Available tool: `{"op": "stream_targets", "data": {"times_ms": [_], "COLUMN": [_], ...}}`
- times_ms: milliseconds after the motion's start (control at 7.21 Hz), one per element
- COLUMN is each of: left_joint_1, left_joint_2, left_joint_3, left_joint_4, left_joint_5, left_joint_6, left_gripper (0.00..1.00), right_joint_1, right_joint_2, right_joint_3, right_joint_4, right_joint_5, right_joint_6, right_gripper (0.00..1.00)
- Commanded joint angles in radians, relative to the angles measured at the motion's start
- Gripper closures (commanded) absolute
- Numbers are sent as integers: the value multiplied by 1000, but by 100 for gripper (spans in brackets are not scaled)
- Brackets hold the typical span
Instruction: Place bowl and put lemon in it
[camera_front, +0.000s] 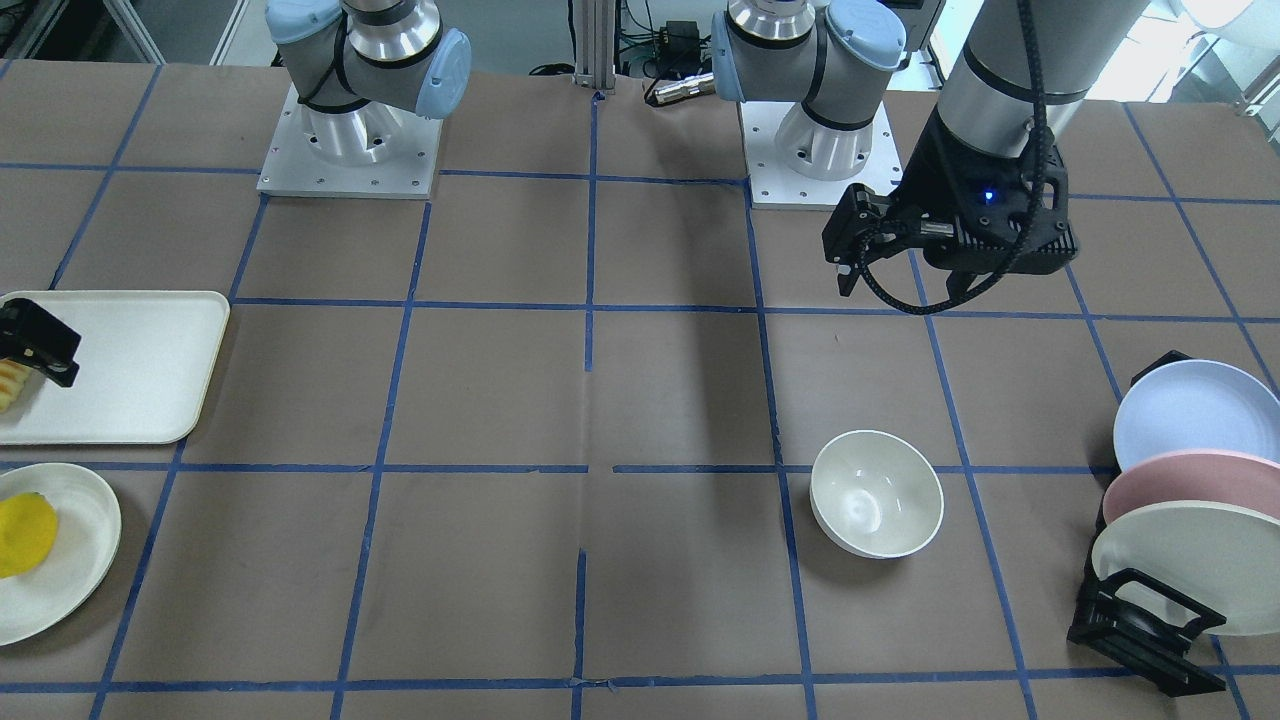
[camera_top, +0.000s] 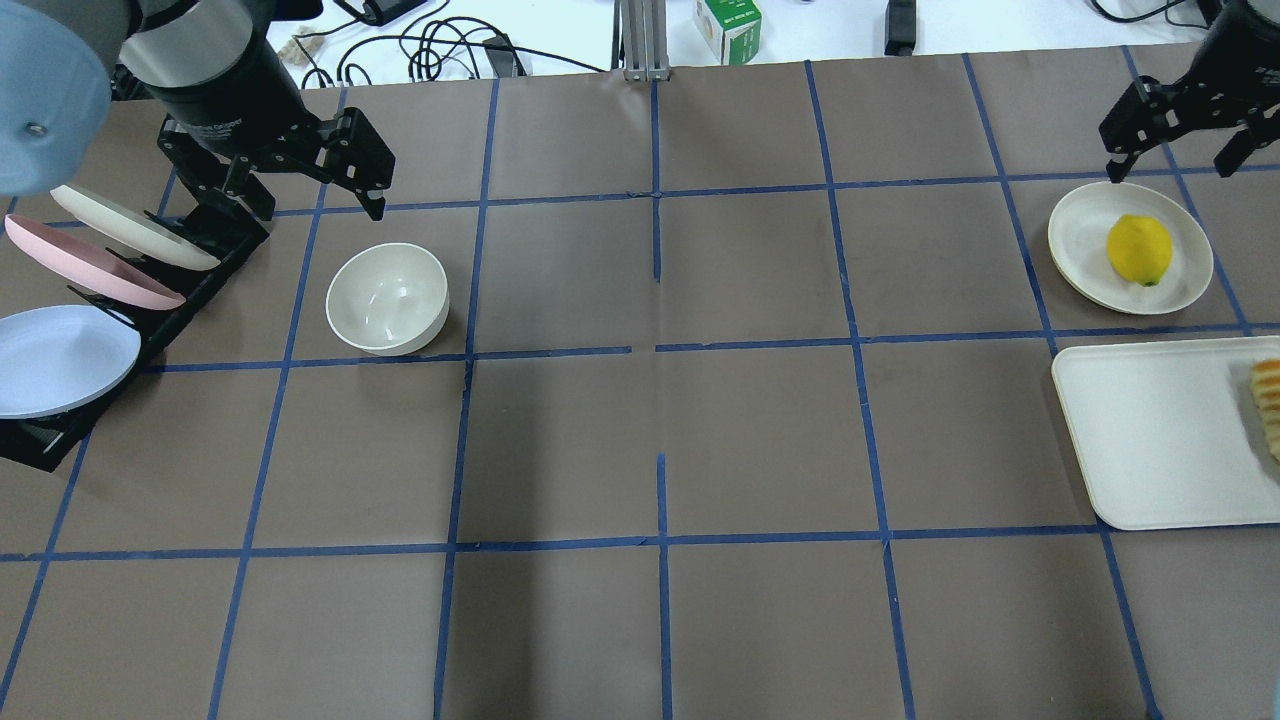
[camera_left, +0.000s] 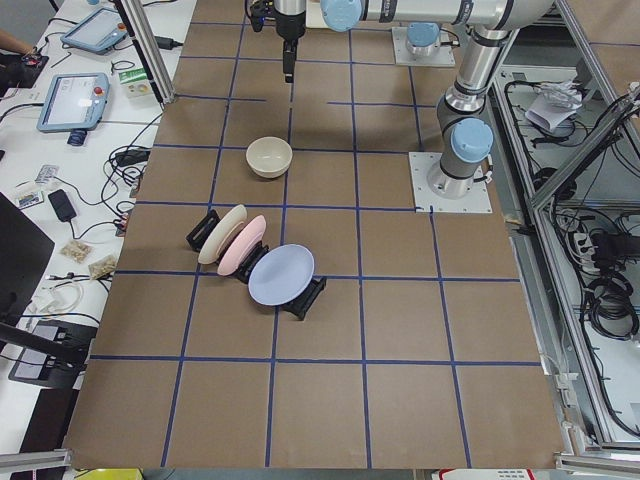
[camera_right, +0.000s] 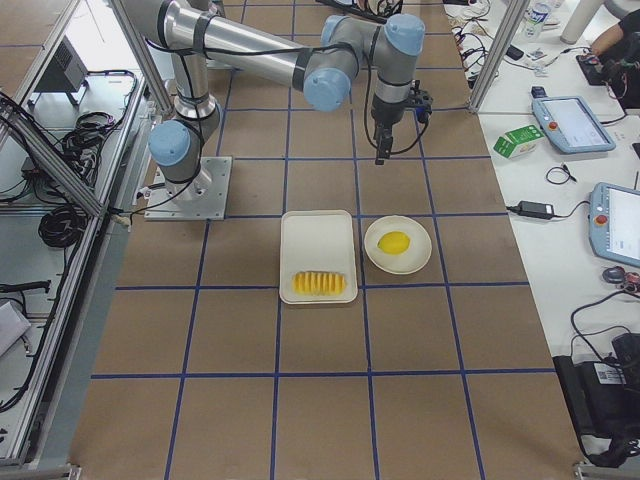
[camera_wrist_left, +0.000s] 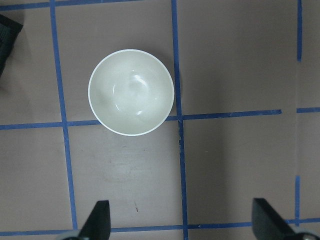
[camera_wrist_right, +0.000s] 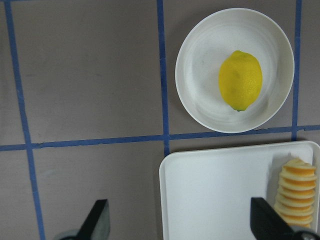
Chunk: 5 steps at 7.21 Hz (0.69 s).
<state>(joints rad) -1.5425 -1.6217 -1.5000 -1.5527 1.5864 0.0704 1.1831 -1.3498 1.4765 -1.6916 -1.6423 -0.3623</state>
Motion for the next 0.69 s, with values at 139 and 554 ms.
{"op": "stream_targets", "data": {"times_ms": [139, 554], "left_joint_1": [1, 1], "left_joint_2": [2, -10], "left_joint_3": [-5, -13], "left_joint_4": [-1, 8], "left_joint_5": [-6, -3], "left_joint_6": [9, 11], "left_gripper": [0, 0], "right_joint_1": [-104, -117], "right_joint_2": [127, 231], "right_joint_3": [-1, 1], "right_joint_4": [-169, -264], "right_joint_5": [7, 10], "right_joint_6": [-154, -159], "right_gripper": [0, 0]}}
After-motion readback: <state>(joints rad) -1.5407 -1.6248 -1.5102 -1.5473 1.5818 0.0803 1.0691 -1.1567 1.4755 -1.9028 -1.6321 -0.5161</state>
